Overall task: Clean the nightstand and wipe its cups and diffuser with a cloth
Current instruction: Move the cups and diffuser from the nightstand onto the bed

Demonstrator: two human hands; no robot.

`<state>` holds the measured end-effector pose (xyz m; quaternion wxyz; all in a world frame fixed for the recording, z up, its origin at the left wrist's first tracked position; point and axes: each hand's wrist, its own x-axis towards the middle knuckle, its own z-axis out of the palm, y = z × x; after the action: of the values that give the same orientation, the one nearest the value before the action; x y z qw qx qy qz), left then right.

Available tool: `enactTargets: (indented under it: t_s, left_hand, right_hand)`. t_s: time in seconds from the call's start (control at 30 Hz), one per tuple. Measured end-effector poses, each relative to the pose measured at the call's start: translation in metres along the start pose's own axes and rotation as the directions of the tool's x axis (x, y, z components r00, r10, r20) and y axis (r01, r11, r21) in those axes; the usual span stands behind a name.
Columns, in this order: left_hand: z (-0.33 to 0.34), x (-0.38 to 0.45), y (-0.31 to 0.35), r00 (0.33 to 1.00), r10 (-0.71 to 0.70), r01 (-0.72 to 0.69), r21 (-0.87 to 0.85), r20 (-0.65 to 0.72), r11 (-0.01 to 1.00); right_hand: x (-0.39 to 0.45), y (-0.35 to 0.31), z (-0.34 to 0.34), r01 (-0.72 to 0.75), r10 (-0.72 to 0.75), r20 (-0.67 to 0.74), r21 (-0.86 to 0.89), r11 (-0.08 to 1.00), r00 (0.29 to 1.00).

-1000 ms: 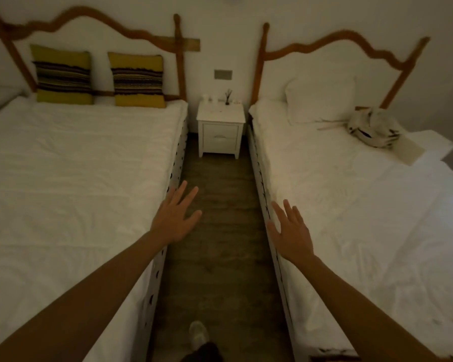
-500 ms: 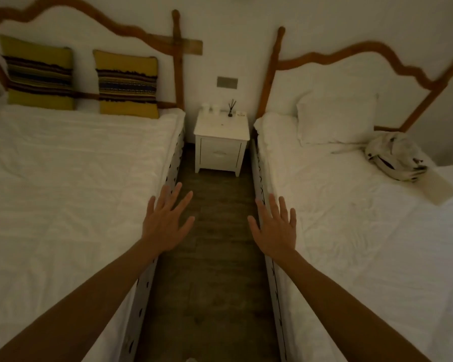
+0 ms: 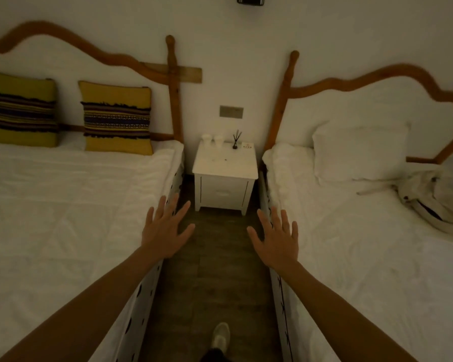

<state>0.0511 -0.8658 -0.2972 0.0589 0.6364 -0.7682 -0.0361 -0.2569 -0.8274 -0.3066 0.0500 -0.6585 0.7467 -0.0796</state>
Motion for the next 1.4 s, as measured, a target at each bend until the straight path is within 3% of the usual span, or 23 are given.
enactTargets:
  t_s: [0.27, 0.53, 0.67, 0.93, 1.13, 1.4]
  left_hand:
    - [-0.004, 0.163, -0.022, 0.997, -0.072, 0.074, -0.062, 0.039, 0.995]
    - [0.053, 0.292, -0.061, 0.966, -0.142, 0.177, -0.150, 0.217, 0.973]
    - [0.073, 0.392, -0.092, 0.963, -0.158, 0.203, -0.200, 0.217, 0.959]
    - [0.092, 0.581, -0.150, 0.940, -0.156, 0.253, -0.314, 0.303, 0.915]
    - [0.119, 0.677, -0.171, 0.895, -0.143, 0.319, -0.382, 0.422, 0.867]
    - [0.187, 0.784, -0.156, 0.897, -0.206, 0.390, -0.483, 0.390, 0.784]
  right_hand:
    - [0.180, -0.002, -0.007, 0.027, -0.028, 0.061, 0.022, 0.999, 0.998]
    - [0.330, -0.023, 0.027, 0.100, -0.099, 0.154, -0.002, 0.995, 0.983]
    - [0.430, -0.036, 0.052, 0.138, -0.130, 0.205, -0.023, 0.990, 0.970]
    - [0.621, -0.092, 0.091, -0.042, 0.022, 0.275, 0.066, 0.997, 0.961]
    - [0.711, -0.114, 0.123, -0.128, 0.068, 0.395, 0.128, 0.983, 0.916]
    - [0.820, -0.107, 0.195, -0.189, 0.079, 0.466, 0.196, 0.962, 0.881]
